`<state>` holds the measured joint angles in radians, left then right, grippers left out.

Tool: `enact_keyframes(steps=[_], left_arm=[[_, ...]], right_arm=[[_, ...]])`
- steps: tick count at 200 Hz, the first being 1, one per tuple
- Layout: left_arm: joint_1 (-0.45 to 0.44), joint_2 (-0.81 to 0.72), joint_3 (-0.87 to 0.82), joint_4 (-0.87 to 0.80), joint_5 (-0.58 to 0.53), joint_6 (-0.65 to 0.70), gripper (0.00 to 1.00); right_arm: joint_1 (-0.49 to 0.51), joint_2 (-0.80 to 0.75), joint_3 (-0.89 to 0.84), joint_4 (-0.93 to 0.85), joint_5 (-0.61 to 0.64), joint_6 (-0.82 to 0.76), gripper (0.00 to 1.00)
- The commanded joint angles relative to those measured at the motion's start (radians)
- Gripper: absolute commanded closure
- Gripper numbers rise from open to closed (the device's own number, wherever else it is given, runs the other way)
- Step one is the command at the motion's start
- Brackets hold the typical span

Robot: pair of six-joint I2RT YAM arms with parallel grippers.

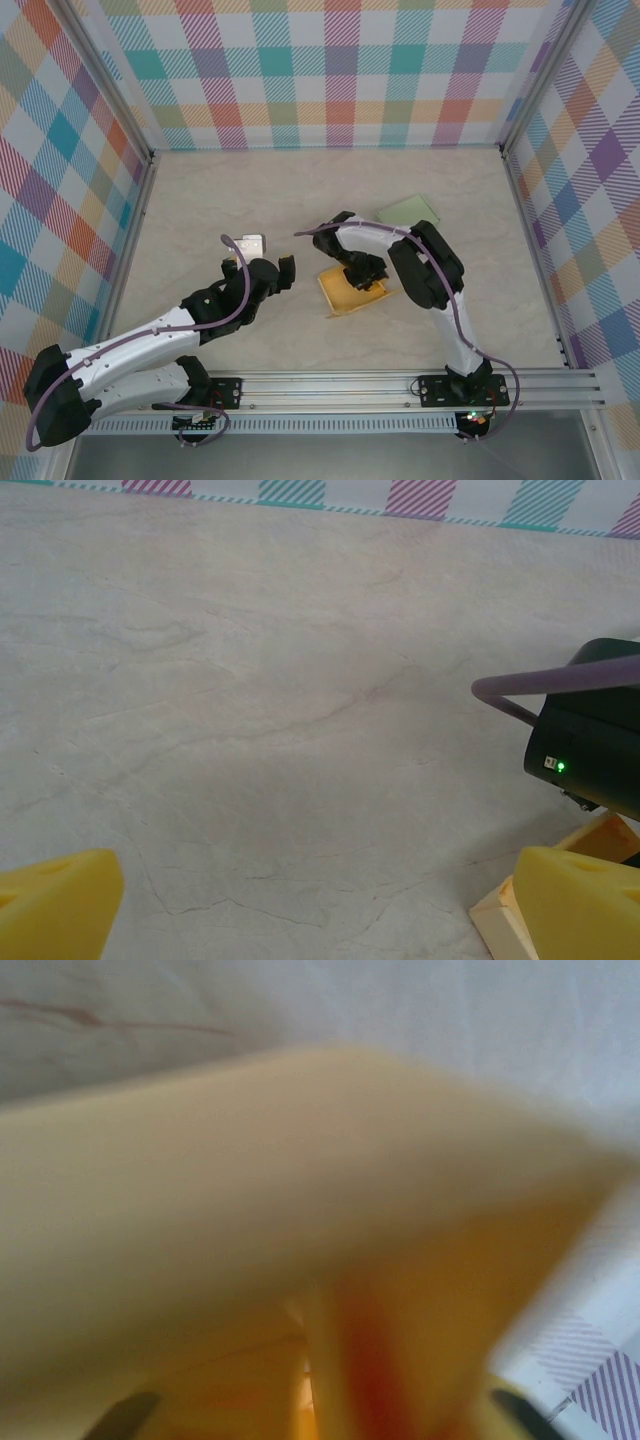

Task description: Fold the paper box

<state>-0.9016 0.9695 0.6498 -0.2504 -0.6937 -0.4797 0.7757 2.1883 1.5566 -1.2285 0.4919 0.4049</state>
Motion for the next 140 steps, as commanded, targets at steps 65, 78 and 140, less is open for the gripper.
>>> enact_keyframes(steps=[65, 78, 140], left_arm=[[0.005, 0.01, 0.054, -0.158, -0.092, -0.054, 0.0], [0.005, 0.01, 0.052, -0.161, -0.104, -0.062, 0.01], [0.046, 0.057, 0.062, -0.161, -0.131, -0.061, 0.0]], right_arm=[[0.011, -0.072, 0.052, 0.136, -0.014, -0.053, 0.17], [0.011, -0.121, 0.074, 0.132, -0.013, -0.067, 0.13], [0.01, -0.443, 0.079, 0.202, -0.009, -0.08, 0.0]])
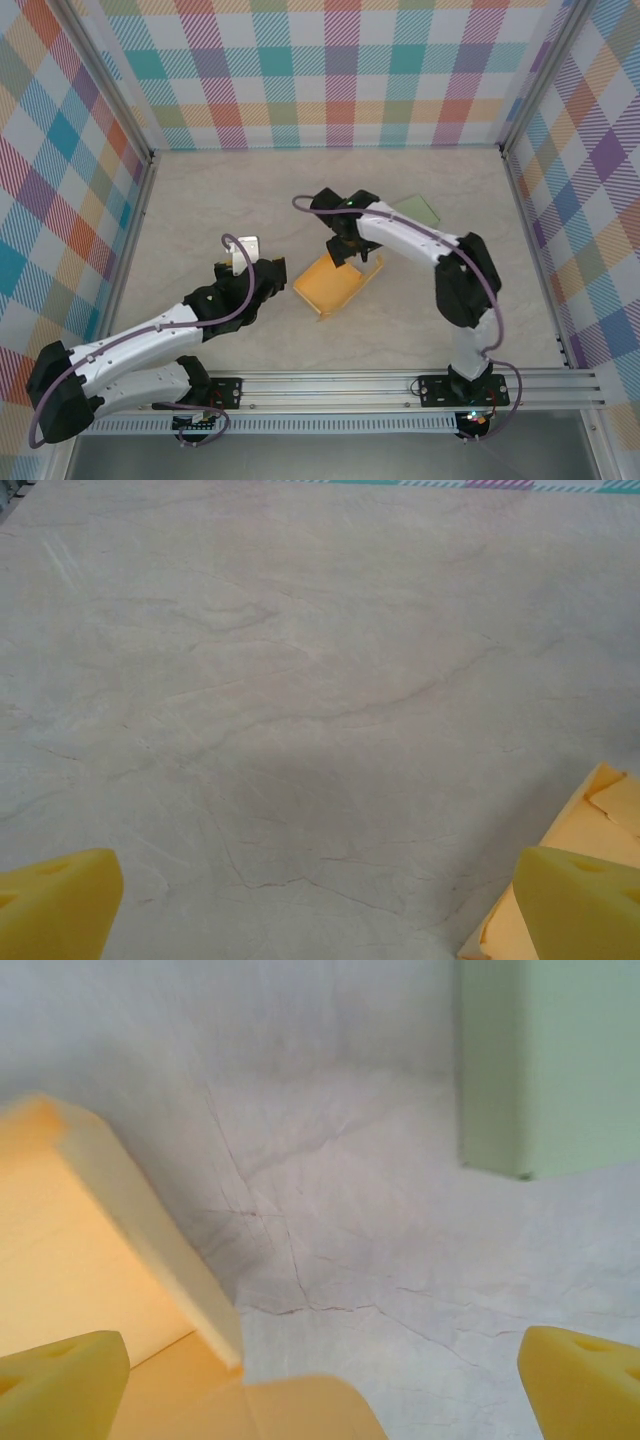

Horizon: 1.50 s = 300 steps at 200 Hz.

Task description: Fold the paper box

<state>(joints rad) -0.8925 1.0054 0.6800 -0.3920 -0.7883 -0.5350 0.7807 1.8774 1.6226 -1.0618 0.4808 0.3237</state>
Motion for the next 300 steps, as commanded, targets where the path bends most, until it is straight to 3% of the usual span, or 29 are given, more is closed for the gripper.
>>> enact_keyframes(steps=[1, 43, 96, 125, 138, 167, 191, 218, 248, 272, 300], left_arm=[[0.04, 0.023, 0.032, -0.019, -0.036, -0.006, 0.0], [0.131, 0.098, 0.045, -0.002, 0.035, 0.031, 0.0], [0.222, 0.273, 0.074, 0.05, 0.142, 0.078, 0.0], [0.23, 0.385, 0.115, 0.068, 0.161, 0.093, 0.02], [0.231, 0.431, 0.125, 0.079, 0.174, 0.093, 0.06], [0.229, 0.488, 0.115, 0.105, 0.246, 0.085, 0.18], [0.23, 0.505, 0.08, 0.162, 0.277, 0.061, 0.29], [0.223, 0.503, 0.03, 0.235, 0.373, 0.049, 0.32], [0.185, 0.513, 0.013, 0.278, 0.43, 0.032, 0.33], [0.136, 0.512, 0.017, 0.263, 0.418, 0.016, 0.33], [0.068, 0.494, 0.001, 0.274, 0.426, -0.029, 0.34]], right_arm=[[0.005, -0.14, 0.01, 0.038, 0.002, 0.002, 0.0], [-0.007, -0.441, -0.19, 0.111, 0.081, 0.138, 0.0], [-0.043, -0.857, -0.611, 0.11, 0.104, 0.429, 0.0], [-0.046, -0.991, -0.829, 0.224, -0.052, 0.508, 0.0], [-0.046, -1.017, -0.926, 0.348, -0.17, 0.521, 0.06], [-0.046, -0.976, -1.095, 0.667, -0.368, 0.583, 0.29], [-0.046, -0.875, -1.12, 0.808, -0.424, 0.59, 0.41], [-0.05, -0.745, -1.091, 0.898, -0.464, 0.563, 0.52], [-0.128, -0.626, -1.035, 0.949, -0.511, 0.504, 0.57], [-0.215, -0.553, -1.003, 1.015, -0.628, 0.465, 0.58], [-0.252, -0.468, -0.92, 1.004, -0.666, 0.41, 0.58]])
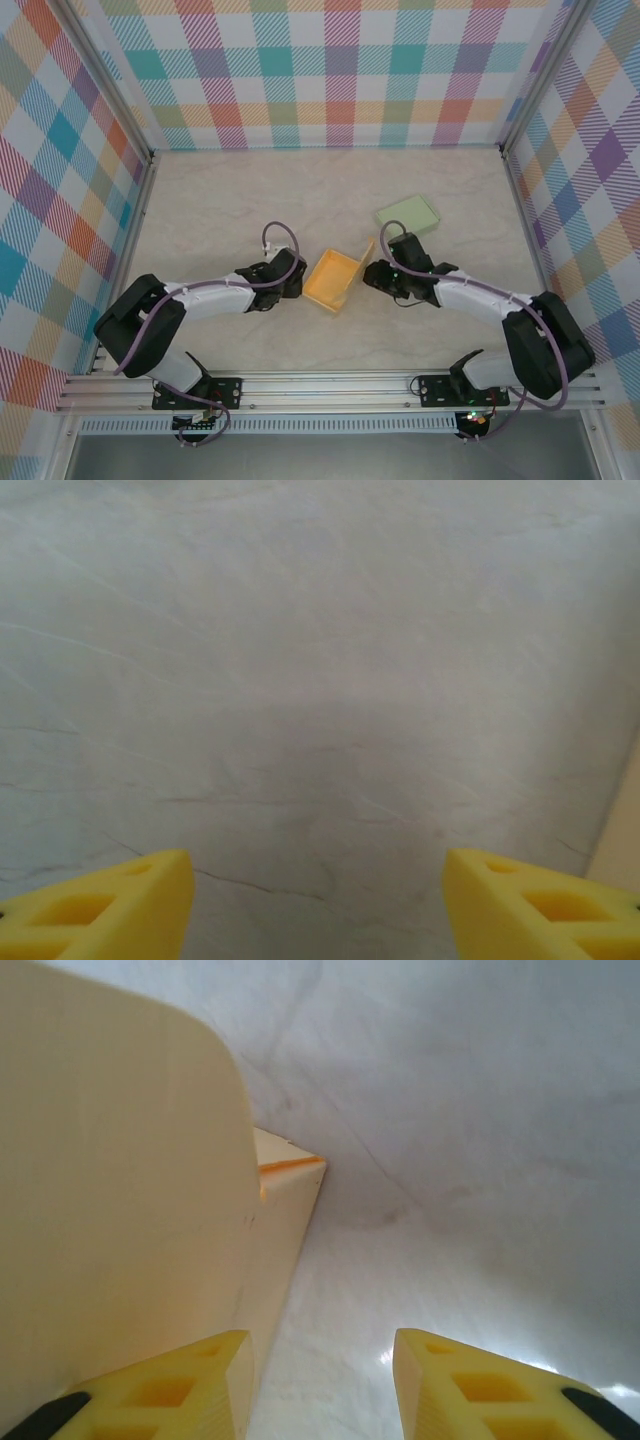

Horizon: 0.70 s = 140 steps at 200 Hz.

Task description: Fold the paper box

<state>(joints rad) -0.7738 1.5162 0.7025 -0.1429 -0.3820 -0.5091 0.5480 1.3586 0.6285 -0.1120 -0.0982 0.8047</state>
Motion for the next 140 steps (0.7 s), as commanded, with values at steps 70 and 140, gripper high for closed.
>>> enact_keyframes(steps=[70, 140], left_arm=[[-0.259, -0.027, -0.044, 0.248, 0.043, -0.159, 0.34], [-0.245, -0.171, -0.049, 0.222, -0.072, -0.007, 0.24]], right_arm=[[-0.205, 0.306, 0.314, 0.047, -0.283, -0.143, 0.57], [-0.288, 0.053, 0.336, -0.371, 0.061, -0.301, 0.33]])
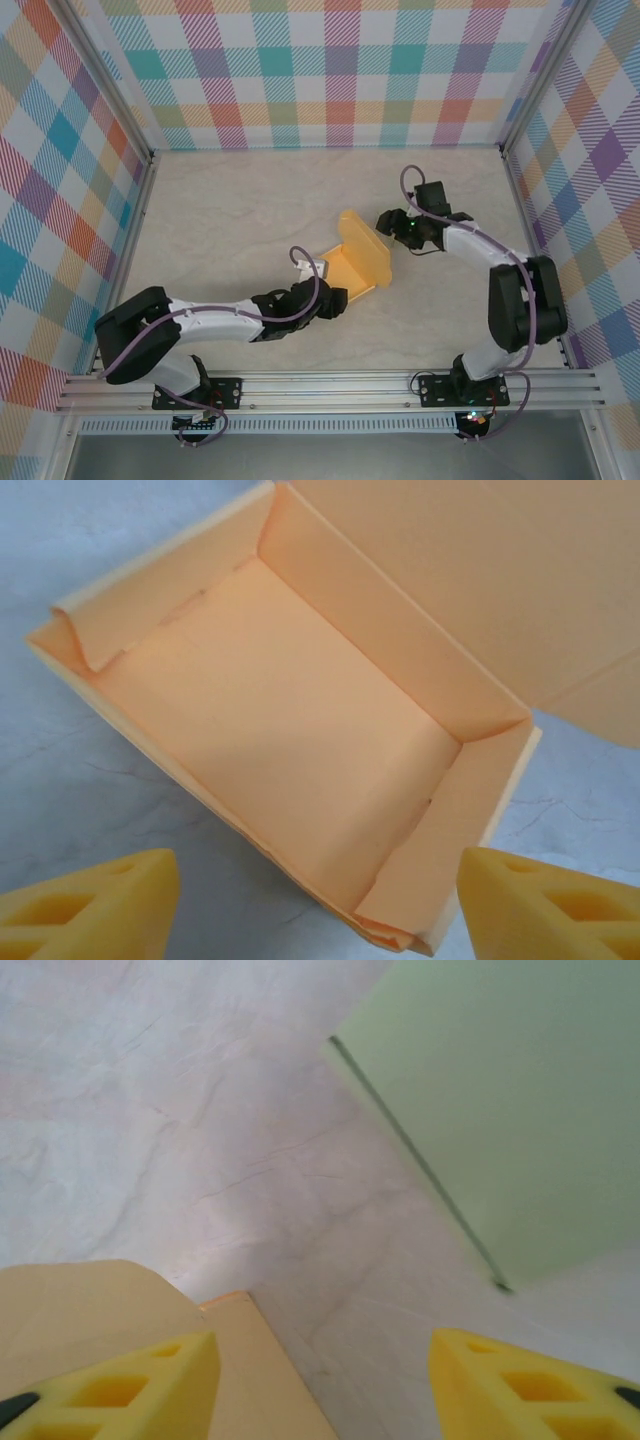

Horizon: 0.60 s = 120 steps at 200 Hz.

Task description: Fold the paper box

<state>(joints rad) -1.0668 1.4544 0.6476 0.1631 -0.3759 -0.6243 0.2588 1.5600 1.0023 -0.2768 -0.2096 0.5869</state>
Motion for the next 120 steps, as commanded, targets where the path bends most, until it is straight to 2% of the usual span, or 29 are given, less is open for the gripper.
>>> enact_keyframes(steps=[1, 16, 27, 41, 60, 75, 120], left_arm=[[0.053, -0.113, 0.007, -0.091, -0.078, 0.116, 0.24], [0.133, -0.157, 0.021, -0.144, -0.065, 0.242, 0.23], [0.198, -0.173, 0.03, -0.148, -0.014, 0.355, 0.23], [0.285, -0.16, 0.057, -0.148, 0.067, 0.494, 0.23], [0.37, -0.1, 0.106, -0.151, 0.169, 0.641, 0.24], [0.422, -0.033, 0.165, -0.176, 0.269, 0.692, 0.25], [0.433, 0.168, 0.322, -0.234, 0.414, 0.785, 0.29]], right_arm=[[0.001, -0.155, -0.042, -0.212, 0.18, -0.083, 0.32], [0.002, -0.272, -0.108, -0.27, 0.239, -0.079, 0.21], [0.002, -0.359, -0.158, -0.306, 0.251, -0.071, 0.15], [0.002, -0.463, -0.211, -0.354, 0.25, -0.059, 0.0], [0.002, -0.583, -0.243, -0.428, 0.232, -0.052, 0.0], [0.002, -0.659, -0.239, -0.491, 0.247, -0.043, 0.0], [0.002, -0.817, -0.232, -0.549, 0.315, -0.01, 0.0]])
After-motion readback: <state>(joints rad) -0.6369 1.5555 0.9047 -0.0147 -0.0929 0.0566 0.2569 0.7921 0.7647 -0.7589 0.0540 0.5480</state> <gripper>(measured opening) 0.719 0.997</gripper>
